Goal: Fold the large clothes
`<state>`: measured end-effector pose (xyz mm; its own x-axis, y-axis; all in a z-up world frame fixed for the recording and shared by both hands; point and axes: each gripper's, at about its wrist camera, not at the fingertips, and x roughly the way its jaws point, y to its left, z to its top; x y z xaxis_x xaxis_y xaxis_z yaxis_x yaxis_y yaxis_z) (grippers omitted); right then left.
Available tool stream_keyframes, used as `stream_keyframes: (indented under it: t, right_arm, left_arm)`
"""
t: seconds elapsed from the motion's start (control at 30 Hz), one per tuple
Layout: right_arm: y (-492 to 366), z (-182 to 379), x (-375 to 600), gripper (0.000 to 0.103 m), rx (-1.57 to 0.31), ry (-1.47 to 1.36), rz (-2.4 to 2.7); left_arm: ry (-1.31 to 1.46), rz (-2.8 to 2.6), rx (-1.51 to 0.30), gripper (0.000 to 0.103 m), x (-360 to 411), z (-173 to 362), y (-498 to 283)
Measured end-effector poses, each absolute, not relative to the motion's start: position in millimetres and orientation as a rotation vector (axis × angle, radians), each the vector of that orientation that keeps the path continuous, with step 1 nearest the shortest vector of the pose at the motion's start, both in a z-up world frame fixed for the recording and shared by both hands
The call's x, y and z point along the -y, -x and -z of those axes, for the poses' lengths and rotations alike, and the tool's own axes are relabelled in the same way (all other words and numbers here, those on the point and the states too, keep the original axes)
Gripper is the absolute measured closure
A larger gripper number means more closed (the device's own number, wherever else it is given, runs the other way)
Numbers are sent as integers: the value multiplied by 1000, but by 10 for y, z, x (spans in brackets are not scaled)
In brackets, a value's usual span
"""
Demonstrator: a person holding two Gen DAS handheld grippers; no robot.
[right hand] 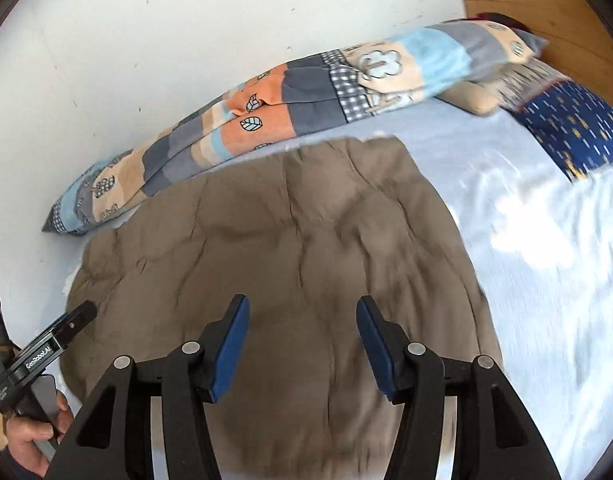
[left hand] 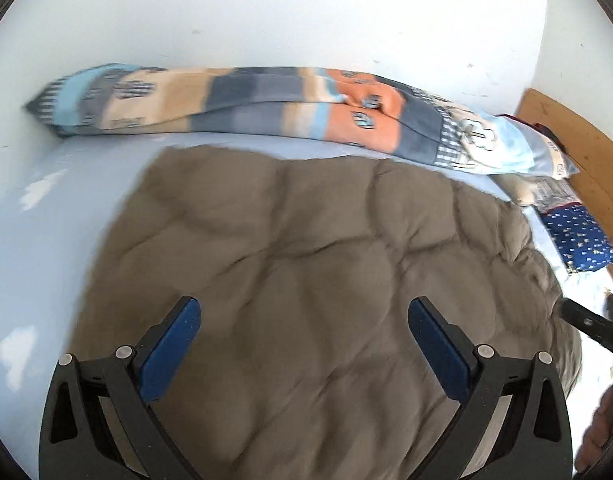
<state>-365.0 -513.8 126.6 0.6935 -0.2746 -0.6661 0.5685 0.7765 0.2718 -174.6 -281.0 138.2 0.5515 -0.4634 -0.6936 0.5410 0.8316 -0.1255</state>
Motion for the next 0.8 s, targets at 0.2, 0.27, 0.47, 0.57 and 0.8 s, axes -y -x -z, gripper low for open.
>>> stream_keyframes:
  t: [0.2,0.27,0.47,0.57,0.8]
  right_arm:
    - [3732,-1118,5013,44,-695,-457,525]
    - [3692,-1013,5088,43,-731,-481,514]
    - [3460,-755,5252,40,-867,-496,490]
    - [3405,-715,5268,40,-894,-498,494]
    - [3327,-676,5294,39,-935,-499,486]
  left_arm:
    - [-51,387,-806,0,2149,-1150,1746]
    - [-66,368,-873,0,2086,-1001,1599]
    - [-134,420,-913,0,2076,-816,1445]
    - [-118,434,-955,0,2072,-732,1383]
    - [-111,454,-1026,0,2072,-628,1293]
